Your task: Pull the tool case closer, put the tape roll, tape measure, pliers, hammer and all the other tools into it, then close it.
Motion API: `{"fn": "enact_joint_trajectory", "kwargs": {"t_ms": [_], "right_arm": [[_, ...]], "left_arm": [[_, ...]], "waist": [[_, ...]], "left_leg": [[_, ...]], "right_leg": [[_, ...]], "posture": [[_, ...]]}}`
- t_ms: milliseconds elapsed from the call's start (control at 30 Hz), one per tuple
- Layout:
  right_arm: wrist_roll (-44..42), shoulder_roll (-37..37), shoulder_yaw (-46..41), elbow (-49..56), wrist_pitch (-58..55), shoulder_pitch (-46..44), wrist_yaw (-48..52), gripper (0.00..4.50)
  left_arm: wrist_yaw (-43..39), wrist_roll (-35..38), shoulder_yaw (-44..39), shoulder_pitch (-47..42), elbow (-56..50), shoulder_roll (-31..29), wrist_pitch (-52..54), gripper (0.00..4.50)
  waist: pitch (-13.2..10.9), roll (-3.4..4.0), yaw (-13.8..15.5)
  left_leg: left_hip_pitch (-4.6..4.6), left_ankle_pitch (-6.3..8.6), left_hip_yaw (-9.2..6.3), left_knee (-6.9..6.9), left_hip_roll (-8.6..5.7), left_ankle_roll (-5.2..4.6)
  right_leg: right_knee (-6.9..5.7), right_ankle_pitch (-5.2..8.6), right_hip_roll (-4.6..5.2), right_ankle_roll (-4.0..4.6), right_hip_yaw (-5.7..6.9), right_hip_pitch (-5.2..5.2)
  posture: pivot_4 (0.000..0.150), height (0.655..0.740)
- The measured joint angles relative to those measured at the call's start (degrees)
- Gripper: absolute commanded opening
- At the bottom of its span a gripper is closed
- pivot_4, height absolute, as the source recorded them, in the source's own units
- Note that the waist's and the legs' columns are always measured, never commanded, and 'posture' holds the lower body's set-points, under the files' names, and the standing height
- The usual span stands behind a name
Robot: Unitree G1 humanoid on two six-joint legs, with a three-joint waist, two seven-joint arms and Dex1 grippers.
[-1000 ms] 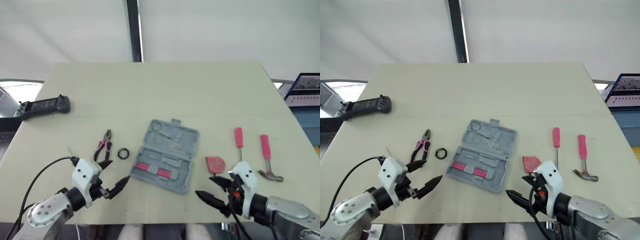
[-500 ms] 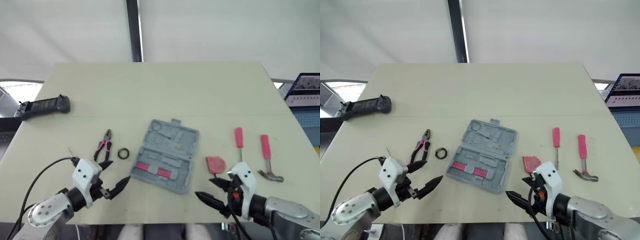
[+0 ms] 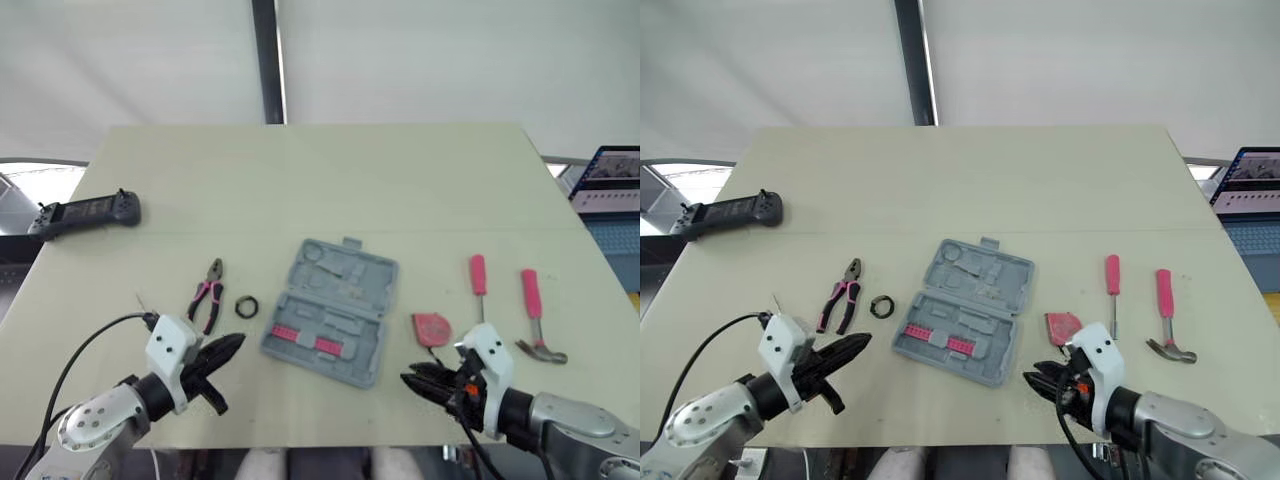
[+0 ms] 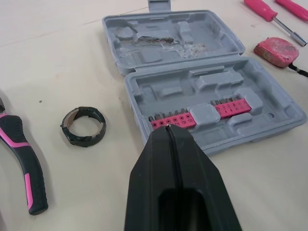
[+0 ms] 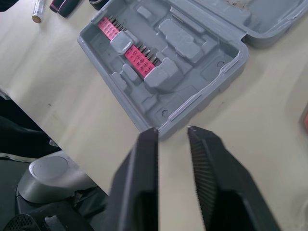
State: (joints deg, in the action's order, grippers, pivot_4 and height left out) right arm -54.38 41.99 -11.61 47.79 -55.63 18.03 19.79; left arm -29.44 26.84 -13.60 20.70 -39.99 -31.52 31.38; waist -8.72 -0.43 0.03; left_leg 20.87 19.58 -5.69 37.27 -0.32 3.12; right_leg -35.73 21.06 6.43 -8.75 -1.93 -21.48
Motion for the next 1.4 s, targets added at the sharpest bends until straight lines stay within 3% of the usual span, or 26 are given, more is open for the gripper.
{"fn": "enact_joint_trajectory", "kwargs": {"t_ms": [100,300,600,1200,1400], "right_arm": [[0.4,-0.3,0.2,-0.1,0.3,-3.0,-0.3,0.01],[3.1,-0.3,4.3,-3.1,-0.7,-10.5,-1.4,0.01],[10.3,-2.6,11.4,-11.6,-3.1,-18.7,-3.2,0.01],[21.9,-8.6,16.1,-20.3,-4.6,-26.8,-3.6,0.01],[23.6,-9.9,16.4,-21.3,-5.7,-28.0,-3.6,0.01]], "left_arm": [[-0.2,1.3,-0.1,-4.6,1.2,-1.2,2.3,0.0],[-4.6,3.1,-0.6,-20.1,13.9,-7.7,7.5,0.0],[-16.6,0.5,10.2,-35.5,32.4,-9.7,6.1,0.0],[-25.5,-14.1,21.2,-53.1,64.3,-4.4,-11.5,0.0],[-26.4,-17.9,22.7,-56.1,70.9,-1.3,-15.8,0.0]], "waist": [[0.0,0.0,0.0],[0.0,0.02,-0.2],[0.0,0.04,-0.3],[0.0,0.04,-0.5],[0.0,0.04,-0.9]], "left_leg": [[-0.01,-0.01,-0.01,0.02,0.0,0.01],[-0.13,-0.01,0.02,-0.08,-0.02,0.02],[-0.17,-0.03,0.02,-0.07,-0.02,0.05],[-0.17,-0.05,0.0,0.03,-0.03,0.08],[-0.17,-0.05,-0.02,0.07,-0.02,0.08]], "right_leg": [[-0.04,0.0,-0.01,0.0,0.0,0.0],[-0.22,0.0,-0.01,0.0,0.02,-0.02],[-0.26,0.0,0.01,-0.01,0.06,-0.06],[-0.59,-0.02,0.05,-0.03,0.34,-0.12],[-0.71,-0.02,0.3,-0.03,1.25,-0.14]], "posture": [[0.15,0.74],[0.15,0.74],[0.15,0.74],[0.15,0.74],[0.15,0.74]]}}
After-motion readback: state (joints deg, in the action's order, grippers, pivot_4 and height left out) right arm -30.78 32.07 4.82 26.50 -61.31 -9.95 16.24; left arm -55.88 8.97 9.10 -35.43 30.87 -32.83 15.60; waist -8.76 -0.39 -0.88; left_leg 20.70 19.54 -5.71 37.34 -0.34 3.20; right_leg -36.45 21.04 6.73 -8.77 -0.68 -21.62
